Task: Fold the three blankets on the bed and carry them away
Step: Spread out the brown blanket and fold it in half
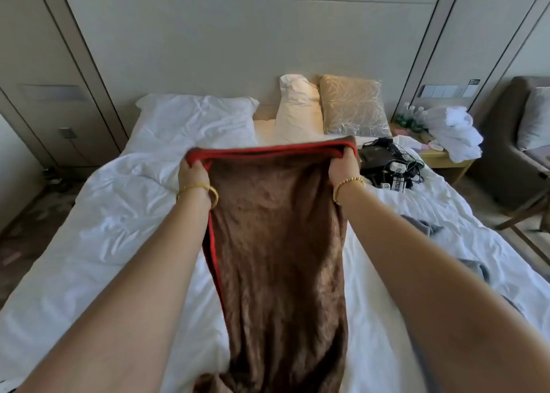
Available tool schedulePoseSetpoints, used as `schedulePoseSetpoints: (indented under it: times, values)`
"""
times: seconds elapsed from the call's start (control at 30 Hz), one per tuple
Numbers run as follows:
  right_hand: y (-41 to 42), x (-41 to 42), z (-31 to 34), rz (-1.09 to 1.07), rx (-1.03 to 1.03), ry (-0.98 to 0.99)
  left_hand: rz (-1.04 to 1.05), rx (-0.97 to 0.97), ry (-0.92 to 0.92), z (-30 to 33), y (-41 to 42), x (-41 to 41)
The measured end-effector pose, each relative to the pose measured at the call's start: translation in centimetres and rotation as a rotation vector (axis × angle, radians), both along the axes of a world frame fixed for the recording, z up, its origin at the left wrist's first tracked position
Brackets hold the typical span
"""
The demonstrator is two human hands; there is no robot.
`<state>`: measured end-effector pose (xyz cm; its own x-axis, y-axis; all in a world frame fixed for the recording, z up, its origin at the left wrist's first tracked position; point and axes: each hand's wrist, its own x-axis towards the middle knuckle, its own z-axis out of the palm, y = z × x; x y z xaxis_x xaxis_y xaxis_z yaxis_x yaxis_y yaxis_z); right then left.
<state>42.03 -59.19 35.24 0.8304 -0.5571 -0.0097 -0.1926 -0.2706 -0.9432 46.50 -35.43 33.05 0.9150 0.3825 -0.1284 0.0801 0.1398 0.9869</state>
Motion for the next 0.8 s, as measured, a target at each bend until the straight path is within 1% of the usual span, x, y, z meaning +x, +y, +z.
schedulePoseSetpoints:
  times: [0.07, 0.13, 0.17, 0.23, 0.27, 0.33, 0.4, 0.47, 0.5, 0.53, 0.57, 0.63, 0.7, 0.73, 0.77, 0.8]
  values:
    - [-0.9, 2.8, 3.4, 0.002, -0.14, -0.175, 0.025, 0.166, -0.203, 5.5, -0.9, 3.4]
    - [-1.8, 3.8, 4.1, 0.023, -0.286, -0.255, -0.004, 0.345, -0.316, 7.6, -1.1, 5.1]
    - [-2.3, 4.0, 3.9, 0.037, -0.357, -0.267, -0.001, 0.439, -0.327, 7.4, -0.8, 5.7]
    - [-3.2, 3.9, 2.1, 0.091, -0.488, -0.204, -0.048, 0.521, -0.279, 6.2, 0.2, 6.1]
    - [-3.5, 3.4, 0.6, 0.13, -0.565, -0.124, -0.101, 0.509, -0.226, 5.0, 0.5, 5.8]
    - [-3.5, 1.3, -3.2, 0.199, -0.756, 0.136, -0.138, 0.477, -0.104, 1.6, 1.0, 4.0]
    - [-2.7, -1.9, -7.1, 0.308, -0.867, 0.422, -0.11, 0.594, 0.074, -3.0, 2.1, 1.4]
    - [-1.3, -5.1, -11.0, 0.531, -0.885, 0.663, -0.183, 0.692, 0.287, -8.5, 3.6, -2.1]
    - [-0.6, -6.8, -12.8, 0.658, -0.878, 0.762, -0.245, 0.666, 0.395, -11.4, 4.3, -4.1]
    - [0.1, -8.3, -14.4, 0.752, -0.878, 0.846, -0.276, 0.556, 0.49, -13.9, 4.9, -6.2]
    - [0.8, -9.8, -15.8, 0.809, -0.887, 0.923, -0.257, 0.412, 0.575, -16.0, 5.4, -8.0]
    - [1.6, -12.2, -17.9, 0.817, -0.886, 1.007, -0.135, 0.122, 0.694, -19.0, 6.1, -11.2]
    - [2.2, -13.8, -19.5, 0.707, -0.694, 1.04, -0.015, -0.098, 0.729, -20.2, 6.5, -13.6]
    - [2.4, -14.4, -20.2, 0.67, -0.623, 1.029, 0.059, -0.229, 0.703, -20.3, 6.5, -14.3]
    - [2.6, -15.1, -20.5, 0.667, -0.603, 1.039, 0.143, -0.354, 0.668, -20.2, 6.5, -14.8]
    - [2.7, -15.7, -20.5, 0.699, -0.613, 1.083, 0.212, -0.407, 0.641, -20.0, 6.5, -15.1]
